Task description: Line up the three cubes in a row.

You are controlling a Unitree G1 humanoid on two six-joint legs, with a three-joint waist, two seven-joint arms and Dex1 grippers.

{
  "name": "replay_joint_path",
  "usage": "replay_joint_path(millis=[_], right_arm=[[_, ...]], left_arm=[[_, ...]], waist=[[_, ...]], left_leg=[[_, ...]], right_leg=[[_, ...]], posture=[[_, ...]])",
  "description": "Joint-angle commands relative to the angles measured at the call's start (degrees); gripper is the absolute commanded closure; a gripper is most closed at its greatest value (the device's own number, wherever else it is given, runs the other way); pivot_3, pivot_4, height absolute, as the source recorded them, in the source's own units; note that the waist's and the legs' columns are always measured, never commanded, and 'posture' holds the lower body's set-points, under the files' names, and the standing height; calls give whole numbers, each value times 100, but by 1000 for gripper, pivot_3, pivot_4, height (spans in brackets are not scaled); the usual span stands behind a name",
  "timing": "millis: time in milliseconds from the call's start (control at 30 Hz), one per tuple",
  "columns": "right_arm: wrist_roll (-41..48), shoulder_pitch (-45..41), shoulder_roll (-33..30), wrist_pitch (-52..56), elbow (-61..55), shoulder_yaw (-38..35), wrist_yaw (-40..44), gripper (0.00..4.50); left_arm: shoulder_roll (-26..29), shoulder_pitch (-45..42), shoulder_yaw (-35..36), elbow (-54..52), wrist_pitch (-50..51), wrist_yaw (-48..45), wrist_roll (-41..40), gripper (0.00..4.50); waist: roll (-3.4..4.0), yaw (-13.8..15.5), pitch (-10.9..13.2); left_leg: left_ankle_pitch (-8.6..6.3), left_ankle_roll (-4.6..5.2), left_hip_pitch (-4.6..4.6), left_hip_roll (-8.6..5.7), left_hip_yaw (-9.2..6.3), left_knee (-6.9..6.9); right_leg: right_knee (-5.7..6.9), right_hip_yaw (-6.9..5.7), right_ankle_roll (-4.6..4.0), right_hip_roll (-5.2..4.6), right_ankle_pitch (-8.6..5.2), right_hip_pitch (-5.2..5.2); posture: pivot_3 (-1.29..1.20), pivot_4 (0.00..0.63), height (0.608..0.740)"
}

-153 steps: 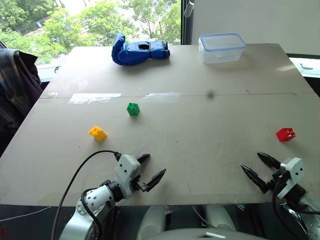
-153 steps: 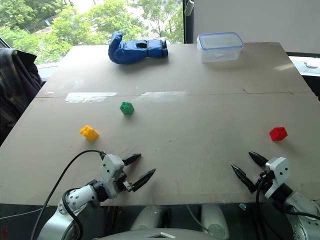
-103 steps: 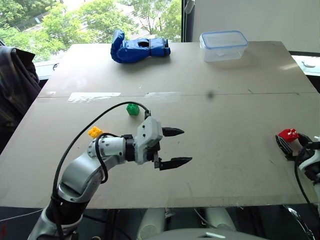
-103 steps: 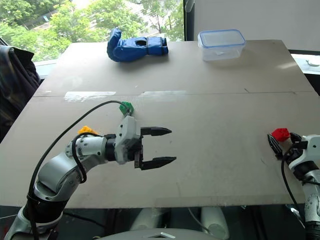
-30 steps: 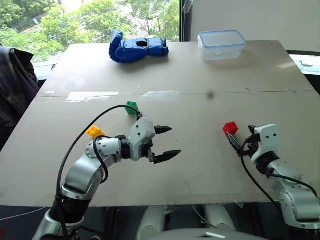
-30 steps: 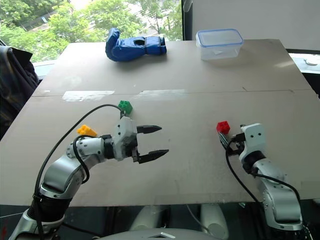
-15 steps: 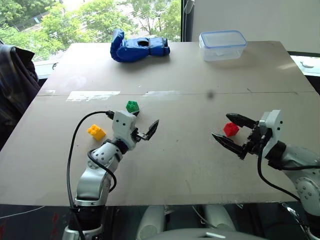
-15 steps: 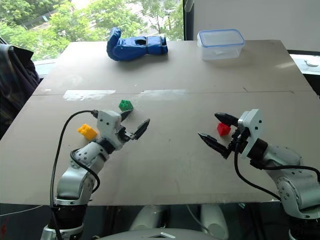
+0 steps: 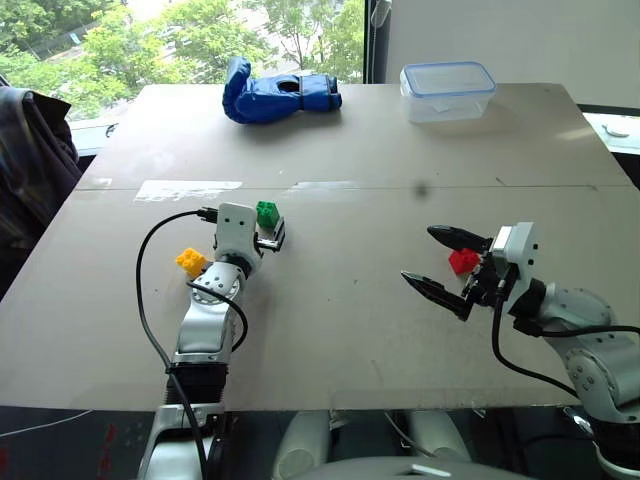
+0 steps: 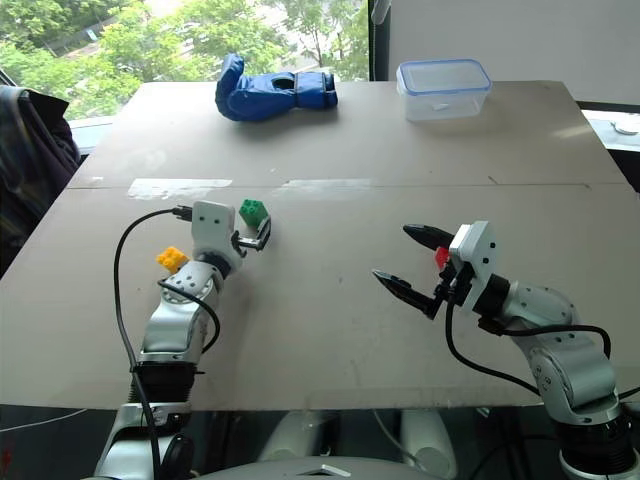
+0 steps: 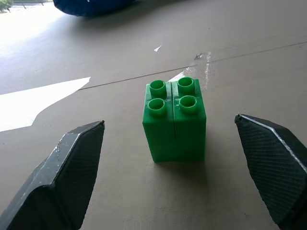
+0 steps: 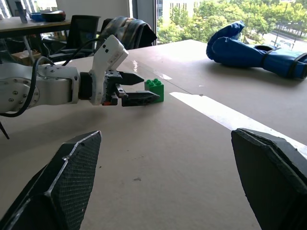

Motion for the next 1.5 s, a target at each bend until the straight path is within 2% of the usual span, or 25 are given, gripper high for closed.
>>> replay_joint_path(millis=[33, 167, 267, 433, 467, 600, 800, 1000, 1267, 1500], right_arm=[[-63, 26, 65, -169, -155, -41, -121, 35], [-108, 113, 86, -197, -188, -105, -218, 35], [-104, 167, 79, -196, -223, -127, -286, 0], [-114, 215, 72, -220, -206, -130, -362, 0], [-87, 218, 64, -221, -203, -138, -346, 0], [-14, 222, 44, -242, -187, -160, -283, 0], [258, 173, 1, -258, -63, -370, -73, 0], [333, 365, -122, -509, 130, -738, 168, 0], [380, 1236, -464, -965, 472, -1500, 782, 0], [362, 1860, -579, -1219, 695, -1846, 1122, 0]], left_arm=[[63, -249, -32, 505, -300, -118, 81, 0], [85, -389, -73, 945, -570, -208, 152, 0], [61, -507, -2, 1188, -730, -197, 117, 791], [75, -618, -11, 1465, -927, -253, 124, 3088], [79, -629, -9, 1493, -952, -260, 125, 3240], [103, -654, -11, 1573, -1043, -286, 135, 3221], [215, -646, -69, 1486, -1299, -957, -56, 3221], [387, -668, -781, 1149, -1760, -3174, -514, 3221], [37, -1116, -1709, 1436, -2183, -5032, -642, 3221], [-458, -1785, -2372, 2487, -2681, -5337, -31, 3221]], waist=[[-1, -1, 0], [-1, 4, -1], [-2, 6, -2], [-3, 6, -2], [-3, 4, -3], [-3, 5, -3], [-3, 5, -3], [-4, 11, -2], [-4, 4, -2], [-5, -17, -2]], left_leg=[[0, 0, 0, -2, 0, 0], [1, -1, 1, -3, -4, 0], [1, -1, 2, -4, -7, 0], [1, -2, 3, -8, -8, 0], [1, -2, 3, -8, -9, 0], [1, -2, 3, -9, -9, 0], [2, -2, 1, -10, -10, 1], [2, -3, -5, -14, -11, 1], [-5, 11, -5, -20, -6, 4], [-11, 24, 9, -16, 3, 10]], right_leg=[[0, 0, 0, -1, 0, 0], [2, -3, 0, -9, 0, 0], [5, -4, 2, -13, 1, 0], [8, -5, 4, -13, 2, 1], [7, -6, 4, -13, 2, 1], [7, -6, 4, -14, 3, 1], [6, -6, 5, -13, 3, 1], [0, -9, 5, -16, 3, 0], [2, -6, 5, -13, 3, 2], [9, 0, 5, 3, 2, 12]], posture=[[0, 150, 740], [0, 150, 740], [0, 150, 740], [0, 150, 740], [0, 150, 740], [0, 150, 740], [0, 150, 740], [0, 150, 740], [0, 150, 740], [0, 150, 740]])
